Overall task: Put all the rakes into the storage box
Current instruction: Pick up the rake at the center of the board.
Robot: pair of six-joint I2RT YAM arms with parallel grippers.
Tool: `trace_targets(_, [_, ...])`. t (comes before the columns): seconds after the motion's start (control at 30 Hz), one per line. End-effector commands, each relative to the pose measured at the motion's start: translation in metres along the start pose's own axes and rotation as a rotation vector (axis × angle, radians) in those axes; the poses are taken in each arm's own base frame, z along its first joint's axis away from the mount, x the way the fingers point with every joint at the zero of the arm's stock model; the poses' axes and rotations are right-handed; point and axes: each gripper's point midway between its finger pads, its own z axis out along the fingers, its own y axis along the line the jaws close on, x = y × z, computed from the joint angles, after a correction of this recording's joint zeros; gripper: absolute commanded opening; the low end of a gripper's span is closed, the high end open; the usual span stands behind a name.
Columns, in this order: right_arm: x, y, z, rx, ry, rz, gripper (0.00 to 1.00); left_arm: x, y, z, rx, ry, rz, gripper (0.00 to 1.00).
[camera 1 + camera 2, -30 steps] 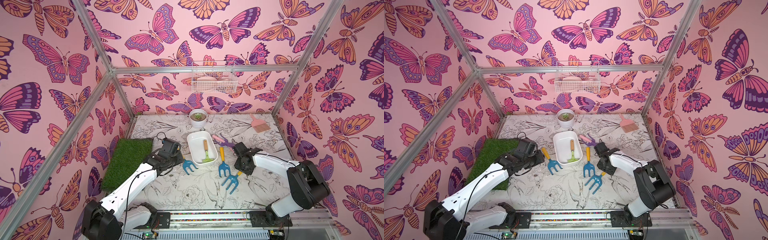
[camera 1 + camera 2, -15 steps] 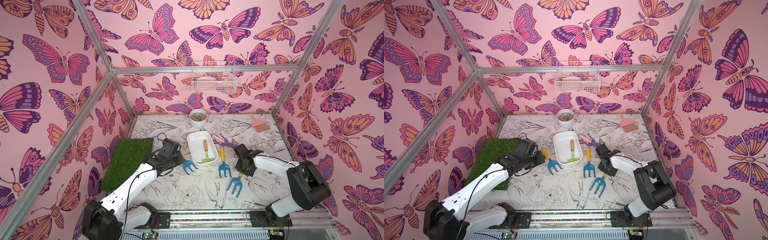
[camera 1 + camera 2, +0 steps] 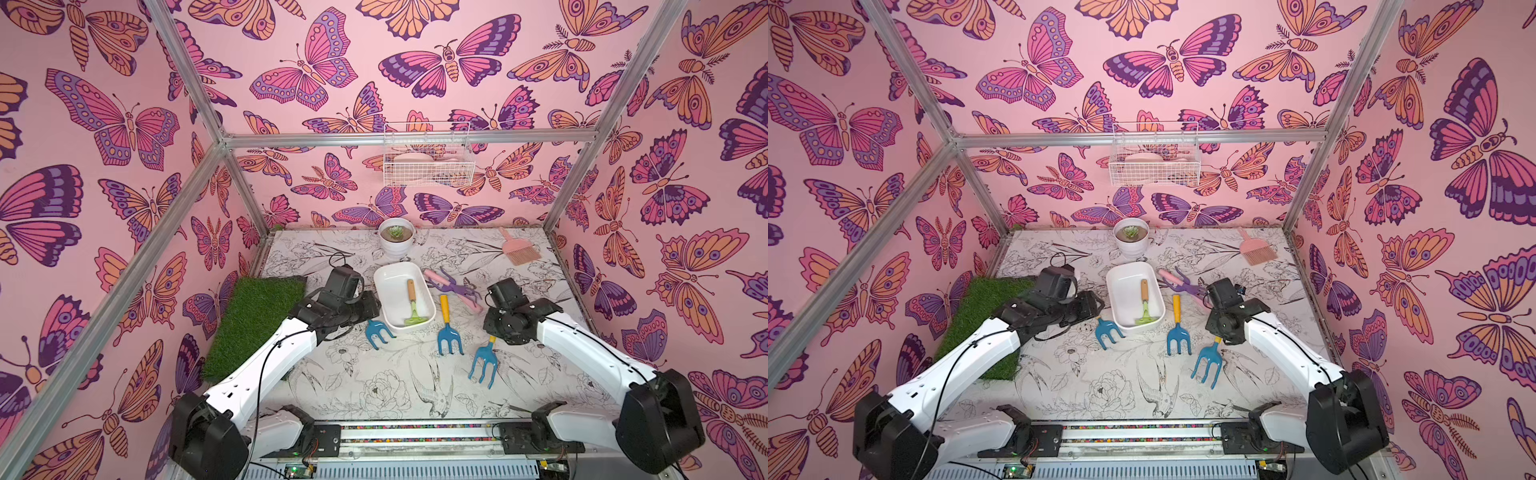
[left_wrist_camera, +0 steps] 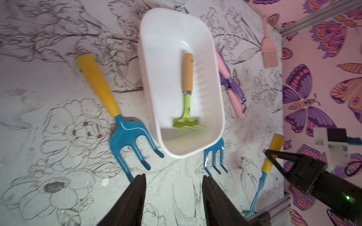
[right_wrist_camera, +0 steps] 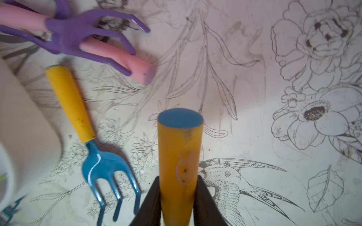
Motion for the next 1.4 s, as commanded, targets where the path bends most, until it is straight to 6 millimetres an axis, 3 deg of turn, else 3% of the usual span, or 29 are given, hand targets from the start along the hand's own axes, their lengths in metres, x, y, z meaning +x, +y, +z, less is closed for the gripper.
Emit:
trace_targets(0.0, [-0.008, 0.041, -0.032, -0.247, 0.034, -0.102, 0.00, -0.011, -0.060, -0.005, 0.289, 0.015, 0.075, 0.53])
trace_targets(0.13, [-0.022, 0.093, -0.078, -0.561, 0.030, -0.134, 0.00, -0.019, -0.111, -0.020, 0.550, 0.028, 0.092, 0.55])
trace_targets(0.17, [-0.025, 0.105, -0.089, -0.628, 0.028, -0.141, 0.00, -0.018, -0.115, -0.013, 0.580, 0.053, 0.080, 0.55])
trace_targets(0.3, [-0.037, 0.152, -0.138, -0.918, 0.052, -0.141, 0.00, -0.022, -0.145, -0.021, 0.745, 0.103, 0.065, 0.56])
trace_targets(0.6, [-0.061, 0.203, -0.187, -1.243, 0.105, -0.045, 0.00, -0.017, -0.172, -0.042, 0.897, 0.148, 0.118, 0.60])
trace_targets(0.9, [-0.049, 0.240, -0.199, -1.295, 0.139, -0.109, 0.00, -0.002, -0.180, -0.051, 0.943, 0.196, 0.152, 0.64])
trace_targets(1.1, [-0.041, 0.254, -0.200, -1.303, 0.156, -0.128, 0.00, 0.002, -0.181, -0.052, 0.954, 0.212, 0.154, 0.62])
trace_targets(1.2, [-0.038, 0.259, -0.200, -1.306, 0.166, -0.139, 0.00, 0.003, -0.181, -0.052, 0.957, 0.213, 0.150, 0.58])
trace_targets(1.37, [-0.035, 0.260, -0.200, -1.305, 0.170, -0.141, 0.00, 0.004, -0.178, -0.051, 0.957, 0.206, 0.131, 0.41])
